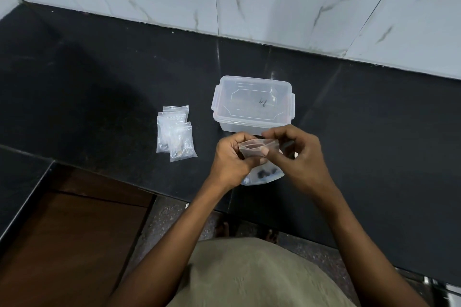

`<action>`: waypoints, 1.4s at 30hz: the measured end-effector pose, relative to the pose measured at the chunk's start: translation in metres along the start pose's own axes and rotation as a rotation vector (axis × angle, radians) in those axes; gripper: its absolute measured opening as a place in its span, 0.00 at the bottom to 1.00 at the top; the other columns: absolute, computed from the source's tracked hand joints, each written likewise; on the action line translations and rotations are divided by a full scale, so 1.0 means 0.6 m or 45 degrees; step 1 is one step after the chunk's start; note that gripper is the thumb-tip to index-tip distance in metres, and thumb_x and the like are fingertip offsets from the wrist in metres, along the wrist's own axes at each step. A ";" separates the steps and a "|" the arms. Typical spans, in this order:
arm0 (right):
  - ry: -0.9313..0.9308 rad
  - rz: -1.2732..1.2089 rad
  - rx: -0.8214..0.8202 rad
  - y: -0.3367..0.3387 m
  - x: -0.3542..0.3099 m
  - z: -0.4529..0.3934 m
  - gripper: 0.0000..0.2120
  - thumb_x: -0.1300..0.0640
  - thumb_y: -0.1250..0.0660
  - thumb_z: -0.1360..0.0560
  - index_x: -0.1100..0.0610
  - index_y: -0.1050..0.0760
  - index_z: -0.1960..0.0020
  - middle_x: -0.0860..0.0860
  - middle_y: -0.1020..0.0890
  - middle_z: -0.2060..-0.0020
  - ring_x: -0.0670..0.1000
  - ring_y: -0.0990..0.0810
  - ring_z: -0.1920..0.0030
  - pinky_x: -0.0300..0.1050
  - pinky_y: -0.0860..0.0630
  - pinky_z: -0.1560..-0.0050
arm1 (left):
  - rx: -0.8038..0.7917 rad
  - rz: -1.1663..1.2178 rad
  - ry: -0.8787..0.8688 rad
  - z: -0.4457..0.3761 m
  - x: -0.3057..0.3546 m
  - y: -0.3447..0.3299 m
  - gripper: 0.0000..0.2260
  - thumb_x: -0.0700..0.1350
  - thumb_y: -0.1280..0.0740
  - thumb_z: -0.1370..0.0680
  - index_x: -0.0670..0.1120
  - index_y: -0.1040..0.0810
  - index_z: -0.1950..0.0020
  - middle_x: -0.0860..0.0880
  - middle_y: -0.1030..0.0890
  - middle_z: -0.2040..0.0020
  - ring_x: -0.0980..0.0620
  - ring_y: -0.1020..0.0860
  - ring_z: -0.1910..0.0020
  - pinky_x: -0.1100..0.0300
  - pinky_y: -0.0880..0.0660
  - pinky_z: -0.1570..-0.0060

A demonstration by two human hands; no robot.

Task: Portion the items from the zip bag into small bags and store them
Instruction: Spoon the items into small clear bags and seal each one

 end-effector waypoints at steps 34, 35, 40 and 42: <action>0.091 0.748 -0.222 -0.012 0.009 -0.013 0.06 0.51 0.27 0.28 0.47 0.24 0.58 0.36 0.26 0.64 0.36 0.28 0.57 0.32 0.36 0.60 | 0.207 -0.141 0.018 0.004 0.007 0.006 0.16 0.29 0.26 0.29 0.50 0.15 0.65 0.45 0.15 0.65 0.52 0.18 0.64 0.58 0.20 0.58; 0.090 0.756 -0.229 -0.014 0.009 -0.014 0.06 0.50 0.26 0.28 0.46 0.24 0.59 0.36 0.25 0.64 0.36 0.28 0.58 0.34 0.35 0.60 | 0.194 -0.139 0.034 0.003 0.008 0.008 0.15 0.29 0.26 0.30 0.49 0.16 0.66 0.43 0.15 0.65 0.51 0.18 0.64 0.58 0.20 0.59; 0.086 0.683 -0.307 -0.030 0.016 -0.017 0.07 0.53 0.25 0.28 0.47 0.23 0.60 0.37 0.25 0.64 0.41 0.28 0.60 0.45 0.29 0.59 | 0.113 -0.107 0.168 -0.004 0.011 0.025 0.10 0.33 0.26 0.34 0.48 0.16 0.71 0.43 0.16 0.68 0.46 0.20 0.66 0.51 0.20 0.56; 0.060 0.611 -0.308 -0.034 0.020 -0.021 0.08 0.53 0.24 0.28 0.46 0.23 0.60 0.39 0.23 0.64 0.43 0.26 0.60 0.49 0.26 0.58 | 0.183 -0.109 0.206 -0.002 0.014 0.026 0.13 0.29 0.26 0.33 0.46 0.16 0.70 0.44 0.17 0.69 0.50 0.20 0.67 0.55 0.19 0.58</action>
Point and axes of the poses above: each hand's wrist, its own z-axis away from the middle knuckle, its own y-axis out of the back of the hand, x = y × z, the point moved 1 cm from there along -z, towards the middle knuckle
